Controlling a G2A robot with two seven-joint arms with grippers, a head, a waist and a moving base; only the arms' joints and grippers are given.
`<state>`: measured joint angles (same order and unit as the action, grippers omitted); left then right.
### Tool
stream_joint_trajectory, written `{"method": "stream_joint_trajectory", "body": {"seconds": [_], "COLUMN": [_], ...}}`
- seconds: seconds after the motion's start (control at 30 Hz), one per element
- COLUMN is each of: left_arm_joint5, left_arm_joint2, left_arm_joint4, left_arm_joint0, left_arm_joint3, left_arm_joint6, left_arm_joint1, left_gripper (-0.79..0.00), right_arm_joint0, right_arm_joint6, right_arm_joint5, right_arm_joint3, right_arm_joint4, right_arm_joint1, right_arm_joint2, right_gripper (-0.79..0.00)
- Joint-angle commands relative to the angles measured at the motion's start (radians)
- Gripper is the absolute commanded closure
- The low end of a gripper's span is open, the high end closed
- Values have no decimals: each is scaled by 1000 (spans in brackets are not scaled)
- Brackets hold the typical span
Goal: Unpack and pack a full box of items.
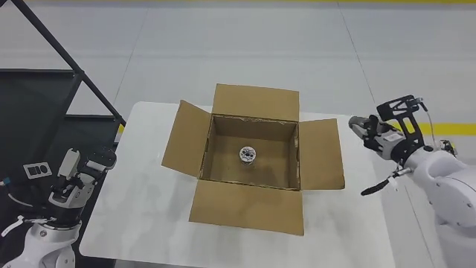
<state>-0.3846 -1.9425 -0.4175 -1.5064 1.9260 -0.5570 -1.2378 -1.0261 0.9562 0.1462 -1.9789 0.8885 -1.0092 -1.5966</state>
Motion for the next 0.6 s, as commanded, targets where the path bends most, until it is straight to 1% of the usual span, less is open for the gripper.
{"method": "stream_joint_trajectory", "body": {"seconds": [0.0, 0.1, 0.2, 0.27, 0.3, 0.37, 0.43, 0.57], "left_arm_joint5": [0, 0, 0, 0, 0, 0, 0, 0], "left_arm_joint2": [0, 0, 0, 0, 0, 0, 0, 0], "left_arm_joint4": [0, 0, 0, 0, 0, 0, 0, 0], "left_arm_joint0": [0, 0, 0, 0, 0, 0, 0, 0], "left_arm_joint3": [0, 0, 0, 0, 0, 0, 0, 0], "left_arm_joint6": [0, 0, 0, 0, 0, 0, 0, 0], "left_arm_joint1": [0, 0, 0, 0, 0, 0, 0, 0], "left_gripper": [-785, -785, -785, -785, -785, -785, -785, -785], "right_arm_joint0": [16, 69, 148, 209, 241, 287, 336, 436], "right_arm_joint6": [27, 65, 99, 113, 115, 108, 111, 136], "right_arm_joint5": [-3, 22, 34, 29, 2, -12, -29, -52], "right_arm_joint3": [-37, -30, 24, 81, 110, 162, 225, 381], "right_arm_joint4": [31, 63, 97, 98, 140, 136, 162, 165], "right_arm_joint1": [-3, -12, -27, -42, -49, -69, -89, -134], "right_arm_joint2": [83, 218, 361, 448, 489, 578, 654, 788], "right_gripper": [0, 0, 0, 0, 0, 0, 0, 0]}}
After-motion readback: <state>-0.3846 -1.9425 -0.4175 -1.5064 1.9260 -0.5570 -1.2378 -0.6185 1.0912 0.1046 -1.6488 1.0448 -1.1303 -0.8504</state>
